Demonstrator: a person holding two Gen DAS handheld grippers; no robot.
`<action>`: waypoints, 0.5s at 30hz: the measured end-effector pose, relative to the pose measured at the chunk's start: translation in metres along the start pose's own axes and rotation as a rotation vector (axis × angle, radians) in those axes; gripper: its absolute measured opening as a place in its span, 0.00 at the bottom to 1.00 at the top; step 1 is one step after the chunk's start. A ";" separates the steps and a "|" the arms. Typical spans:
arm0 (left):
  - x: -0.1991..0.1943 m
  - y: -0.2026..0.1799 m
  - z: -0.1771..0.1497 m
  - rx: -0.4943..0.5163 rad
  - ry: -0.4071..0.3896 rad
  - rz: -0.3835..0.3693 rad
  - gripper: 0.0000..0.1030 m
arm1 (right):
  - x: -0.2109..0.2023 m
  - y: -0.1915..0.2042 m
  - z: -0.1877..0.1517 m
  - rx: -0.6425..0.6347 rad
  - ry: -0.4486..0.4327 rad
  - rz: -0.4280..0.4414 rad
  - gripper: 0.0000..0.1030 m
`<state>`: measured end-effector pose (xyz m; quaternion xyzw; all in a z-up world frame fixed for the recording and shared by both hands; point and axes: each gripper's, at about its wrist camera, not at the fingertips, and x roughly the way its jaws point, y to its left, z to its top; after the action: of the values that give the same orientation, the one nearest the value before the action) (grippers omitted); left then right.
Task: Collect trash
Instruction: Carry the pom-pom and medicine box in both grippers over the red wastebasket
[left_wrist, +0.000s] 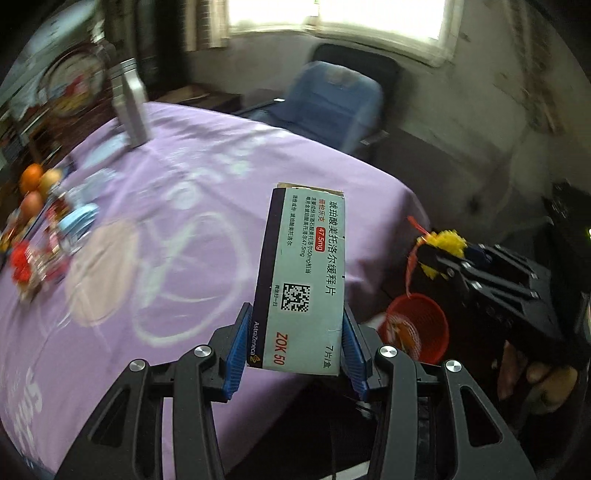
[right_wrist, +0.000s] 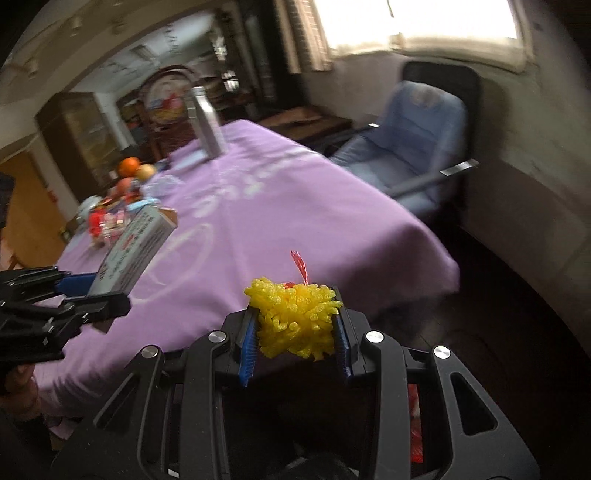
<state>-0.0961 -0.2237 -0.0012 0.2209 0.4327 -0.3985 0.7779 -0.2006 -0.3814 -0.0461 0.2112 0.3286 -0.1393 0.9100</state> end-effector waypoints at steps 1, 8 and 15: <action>0.003 -0.010 0.001 0.024 0.005 -0.007 0.44 | -0.002 -0.010 -0.003 0.017 0.003 -0.017 0.35; 0.033 -0.082 0.000 0.197 0.062 -0.072 0.44 | -0.012 -0.067 -0.035 0.105 0.047 -0.100 0.35; 0.075 -0.138 -0.004 0.308 0.155 -0.139 0.44 | -0.005 -0.122 -0.076 0.203 0.129 -0.165 0.35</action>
<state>-0.1865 -0.3337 -0.0666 0.3372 0.4396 -0.4946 0.6697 -0.2929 -0.4512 -0.1315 0.2829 0.3867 -0.2323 0.8464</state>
